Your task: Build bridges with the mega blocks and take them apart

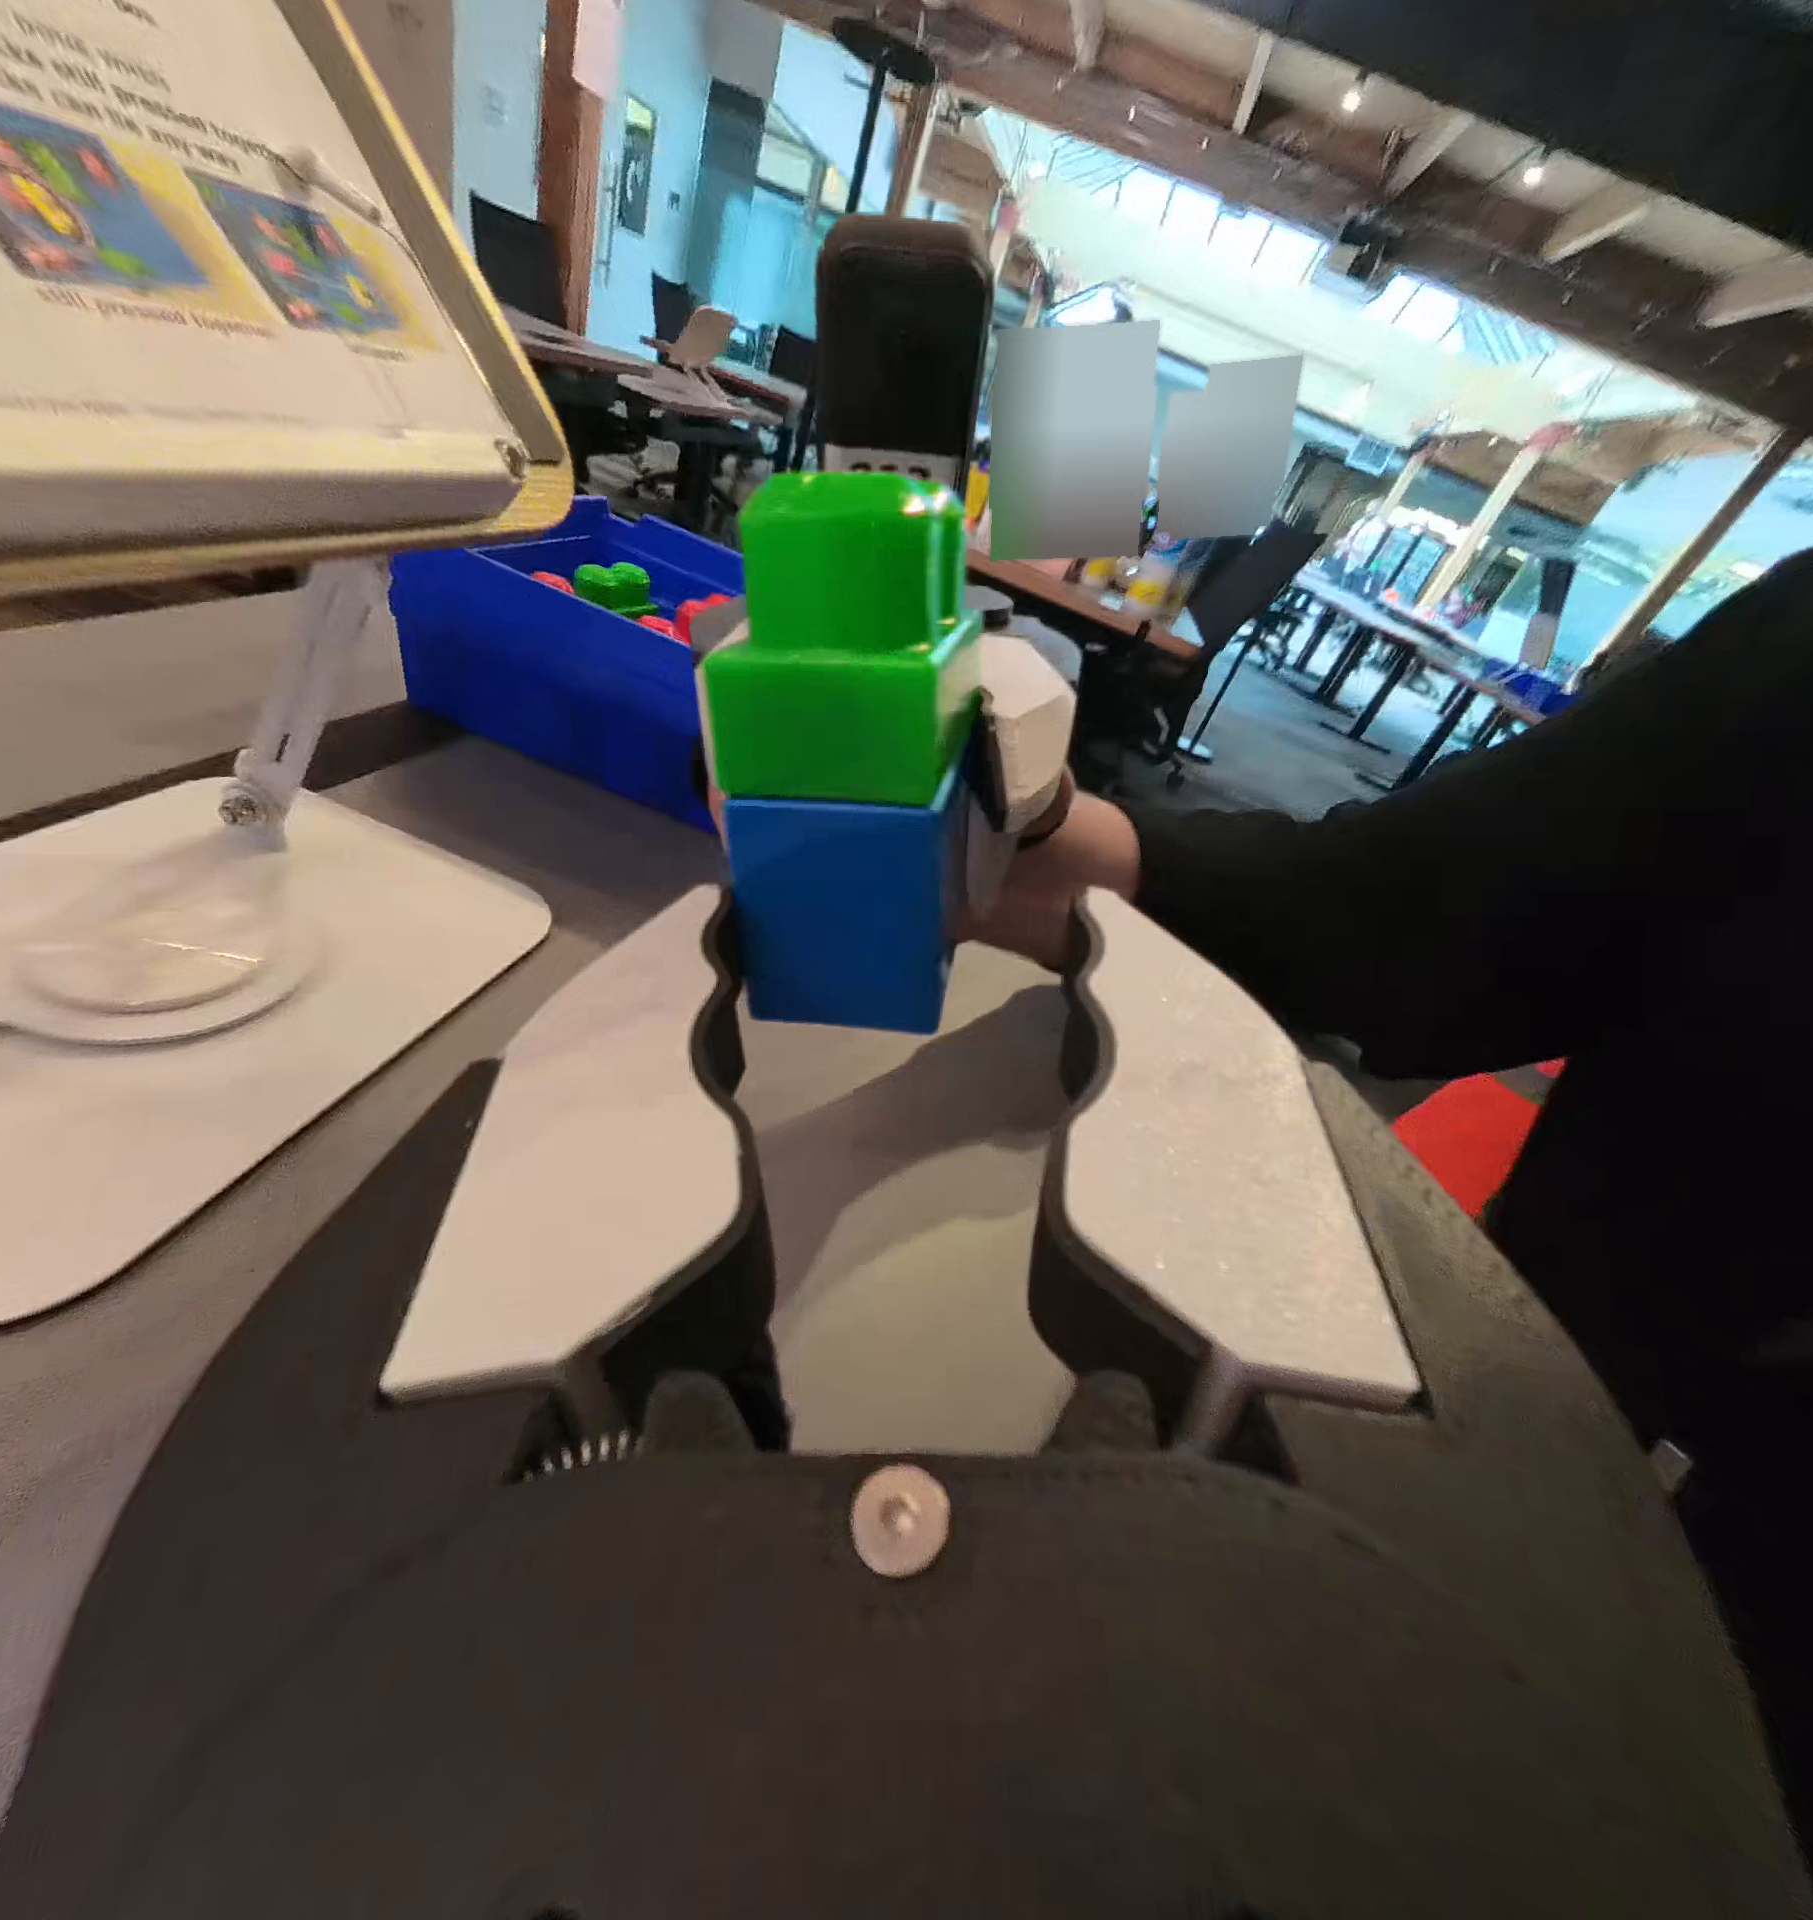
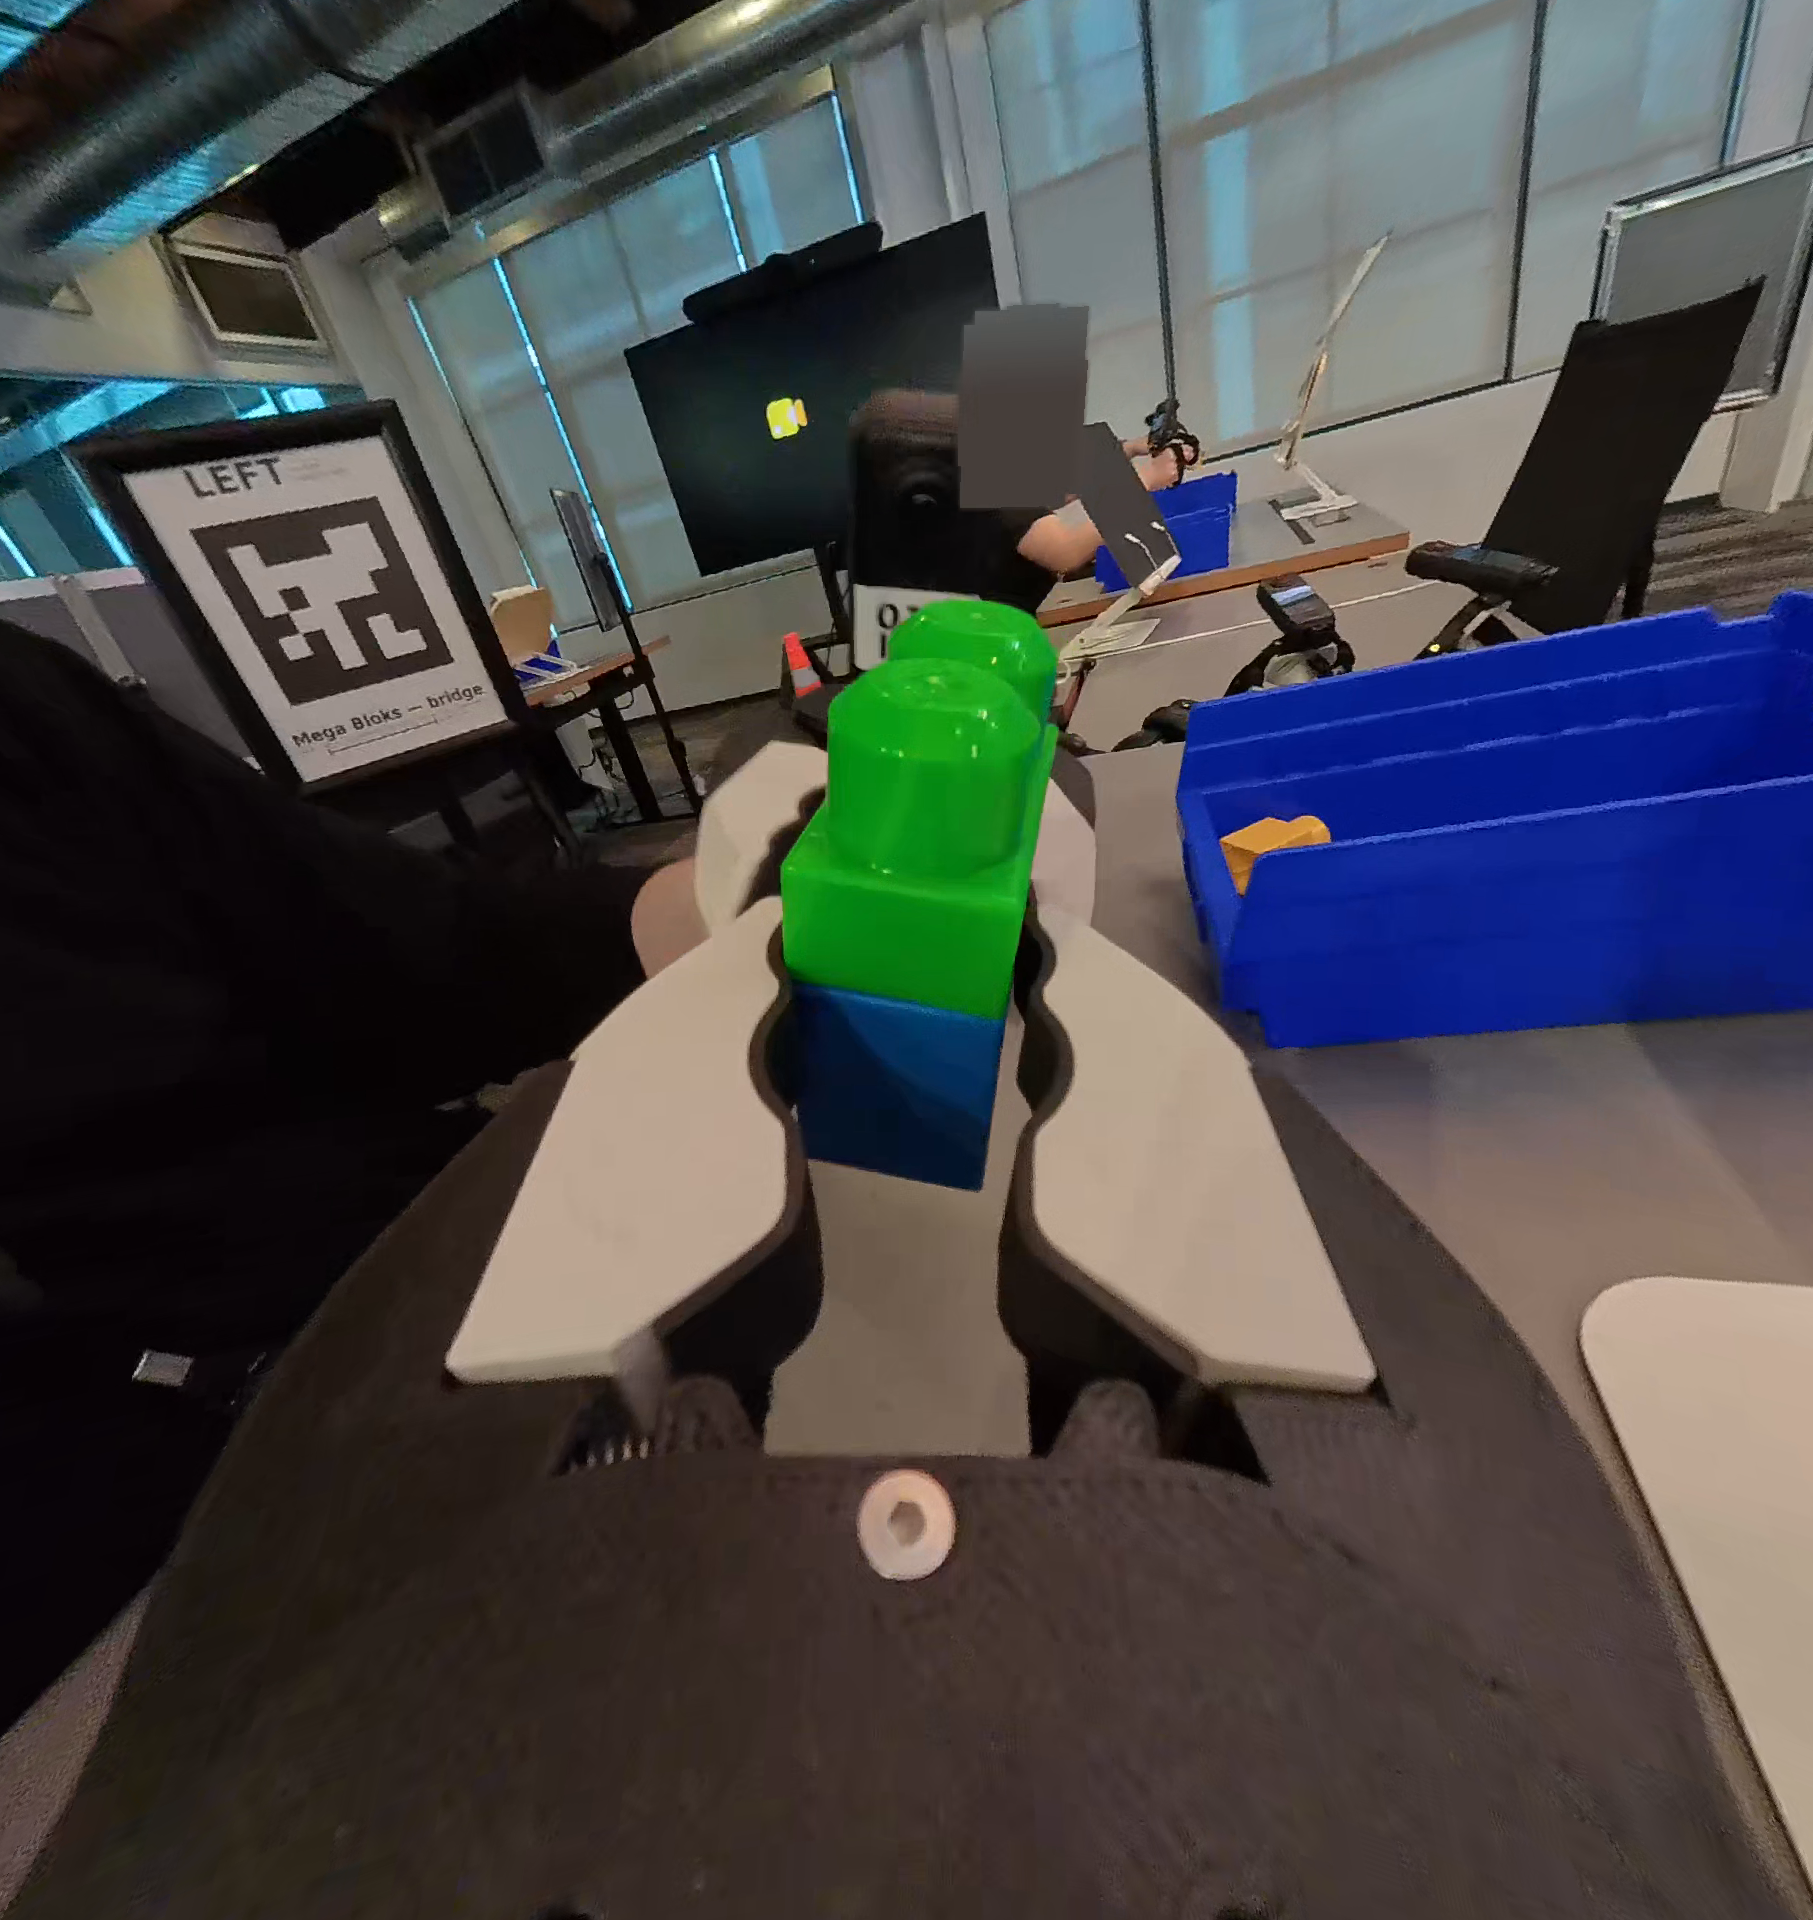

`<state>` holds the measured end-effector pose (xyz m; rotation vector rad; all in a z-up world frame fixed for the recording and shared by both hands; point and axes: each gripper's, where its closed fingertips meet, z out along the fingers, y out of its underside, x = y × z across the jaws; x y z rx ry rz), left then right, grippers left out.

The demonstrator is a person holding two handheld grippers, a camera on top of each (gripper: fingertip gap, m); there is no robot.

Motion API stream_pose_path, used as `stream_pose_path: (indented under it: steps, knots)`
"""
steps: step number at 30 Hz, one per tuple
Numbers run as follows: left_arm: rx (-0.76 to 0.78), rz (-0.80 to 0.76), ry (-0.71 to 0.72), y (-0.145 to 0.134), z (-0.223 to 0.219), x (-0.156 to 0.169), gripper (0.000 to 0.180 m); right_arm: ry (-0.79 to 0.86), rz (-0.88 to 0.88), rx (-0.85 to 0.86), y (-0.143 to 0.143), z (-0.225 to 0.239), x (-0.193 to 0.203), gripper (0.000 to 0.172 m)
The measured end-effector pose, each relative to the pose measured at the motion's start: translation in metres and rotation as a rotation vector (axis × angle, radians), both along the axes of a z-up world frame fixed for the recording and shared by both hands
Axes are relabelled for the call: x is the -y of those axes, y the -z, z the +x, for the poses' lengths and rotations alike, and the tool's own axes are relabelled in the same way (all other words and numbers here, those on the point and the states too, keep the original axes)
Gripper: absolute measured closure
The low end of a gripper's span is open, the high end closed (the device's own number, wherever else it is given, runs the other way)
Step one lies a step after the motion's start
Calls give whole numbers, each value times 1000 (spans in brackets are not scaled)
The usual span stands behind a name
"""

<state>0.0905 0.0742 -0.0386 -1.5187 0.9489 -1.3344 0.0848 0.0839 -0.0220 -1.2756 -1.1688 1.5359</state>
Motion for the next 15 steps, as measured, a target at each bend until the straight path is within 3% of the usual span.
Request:
stream_pose_path:
  steps: [3,8,10,15]
  knots:
    - [80,-30,-23,1,-3,-4,144,-18,34,12,1,-1,5,133]
    - [54,17,-73,9,-7,-7,145,8,46,76,9,-5,2,135]
    - [6,73,-128,11,-13,-11,145,8,50,113,6,0,-1,124]
    - [-151,165,-134,25,-16,-6,144,53,272,383,-2,18,-2,115]
